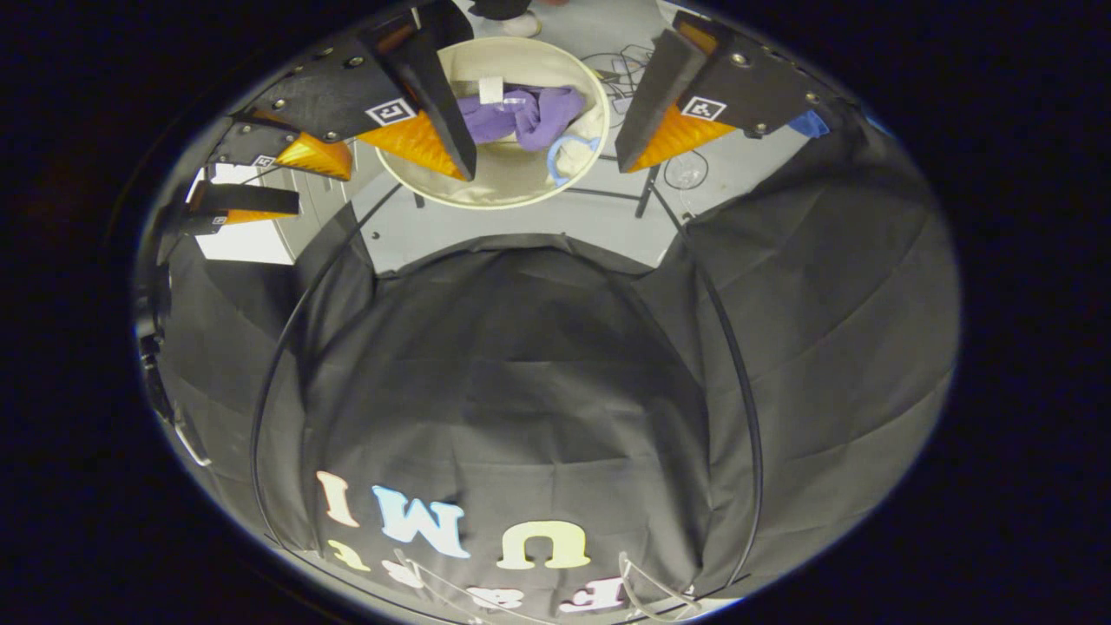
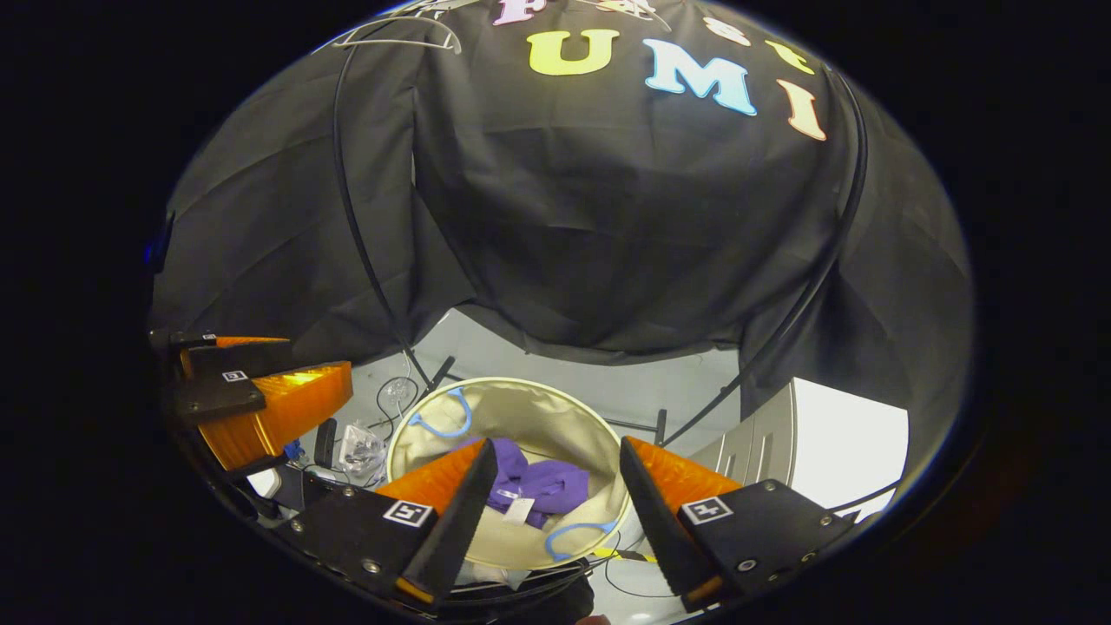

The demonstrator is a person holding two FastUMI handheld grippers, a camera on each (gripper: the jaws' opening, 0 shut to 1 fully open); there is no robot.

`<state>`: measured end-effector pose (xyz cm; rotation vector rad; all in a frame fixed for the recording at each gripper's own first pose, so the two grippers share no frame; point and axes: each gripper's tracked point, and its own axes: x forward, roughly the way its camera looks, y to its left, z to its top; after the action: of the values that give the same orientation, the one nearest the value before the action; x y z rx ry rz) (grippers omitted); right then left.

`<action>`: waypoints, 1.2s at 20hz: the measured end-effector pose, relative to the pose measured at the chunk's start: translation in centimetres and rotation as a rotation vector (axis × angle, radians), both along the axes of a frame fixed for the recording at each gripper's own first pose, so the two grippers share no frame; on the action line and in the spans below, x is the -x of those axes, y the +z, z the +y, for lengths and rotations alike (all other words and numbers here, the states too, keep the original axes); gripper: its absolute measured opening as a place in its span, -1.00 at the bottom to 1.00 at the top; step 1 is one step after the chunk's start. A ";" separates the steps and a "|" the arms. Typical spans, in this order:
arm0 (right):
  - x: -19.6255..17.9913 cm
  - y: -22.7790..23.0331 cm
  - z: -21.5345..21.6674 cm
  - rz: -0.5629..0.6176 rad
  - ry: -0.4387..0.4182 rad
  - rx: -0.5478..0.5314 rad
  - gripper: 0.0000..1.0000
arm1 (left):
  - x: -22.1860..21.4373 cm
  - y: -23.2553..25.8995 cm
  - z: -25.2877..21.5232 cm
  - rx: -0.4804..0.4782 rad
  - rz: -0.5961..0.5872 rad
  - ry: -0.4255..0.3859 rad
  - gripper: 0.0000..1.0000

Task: Grasp the clothes on the hanger with both hands and then place them into the laundry hamper below.

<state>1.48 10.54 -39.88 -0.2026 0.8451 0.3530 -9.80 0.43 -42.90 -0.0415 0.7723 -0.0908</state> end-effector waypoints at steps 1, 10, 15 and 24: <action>-0.2 0.5 0.1 -0.011 -0.005 -0.008 0.86 | -0.2 0.4 0.2 -0.002 -0.009 0.006 0.89; -3.3 13.4 0.7 -0.299 -0.058 -0.105 0.87 | -4.4 14.4 1.9 -0.029 -0.314 0.000 0.92; -4.5 22.1 0.1 -0.483 -0.065 -0.126 0.83 | -5.8 23.5 1.7 -0.015 -0.482 -0.029 1.00; -5.0 33.0 -3.4 -0.666 -0.145 -0.163 0.86 | -4.5 33.9 3.8 -0.007 -0.652 -0.030 0.99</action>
<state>6.47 7.11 -6.89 -0.0944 0.1701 0.1945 -5.31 4.18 -9.03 0.0069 0.1219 -0.1216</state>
